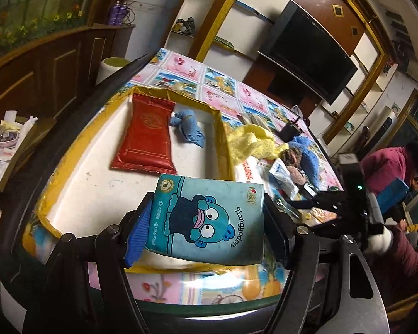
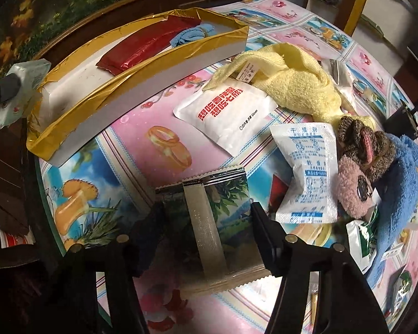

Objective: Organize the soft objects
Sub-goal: 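Carry both packs into the white box and open both tools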

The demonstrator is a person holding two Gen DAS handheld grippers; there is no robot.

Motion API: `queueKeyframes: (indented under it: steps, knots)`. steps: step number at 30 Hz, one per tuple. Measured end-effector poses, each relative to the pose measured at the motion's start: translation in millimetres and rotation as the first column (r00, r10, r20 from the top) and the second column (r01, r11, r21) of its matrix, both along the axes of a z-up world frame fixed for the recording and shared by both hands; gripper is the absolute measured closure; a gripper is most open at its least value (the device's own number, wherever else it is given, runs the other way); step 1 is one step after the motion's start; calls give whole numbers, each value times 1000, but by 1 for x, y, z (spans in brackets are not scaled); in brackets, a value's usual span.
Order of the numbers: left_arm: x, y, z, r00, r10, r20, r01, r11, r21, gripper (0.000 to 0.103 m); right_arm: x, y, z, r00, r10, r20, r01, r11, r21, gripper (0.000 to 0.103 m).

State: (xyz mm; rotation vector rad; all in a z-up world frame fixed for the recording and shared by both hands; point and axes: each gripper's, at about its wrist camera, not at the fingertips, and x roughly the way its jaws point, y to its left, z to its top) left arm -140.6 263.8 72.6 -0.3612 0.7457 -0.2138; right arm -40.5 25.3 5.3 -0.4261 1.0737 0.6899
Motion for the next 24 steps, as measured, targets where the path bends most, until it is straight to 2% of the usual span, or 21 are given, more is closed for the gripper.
queueKeyframes:
  steps: [5,12,14,17,20,24]
  knots:
    - [15,20,-1,998,60,-28,-58,997,55,30,0,-3,16,998,-42,-38,45,994,102,45]
    - [63,45,-7,990,121,-77,-112,987,113,30,25,32,55,997,-55,-61,70,956,286,45]
    - [78,51,-12,987,123,-100,-113,989,95,29,37,49,63,995,-51,-80,75,937,341,45]
    - [96,60,-21,984,108,-143,-105,994,26,29,53,76,69,994,-48,-95,81,920,384,44]
    - [103,69,-28,982,92,-163,-103,993,-59,29,67,100,67,995,-72,-74,95,918,386,42]
    - [103,83,-31,983,92,-161,-118,979,-165,27,76,118,61,993,-115,-11,111,924,366,40]
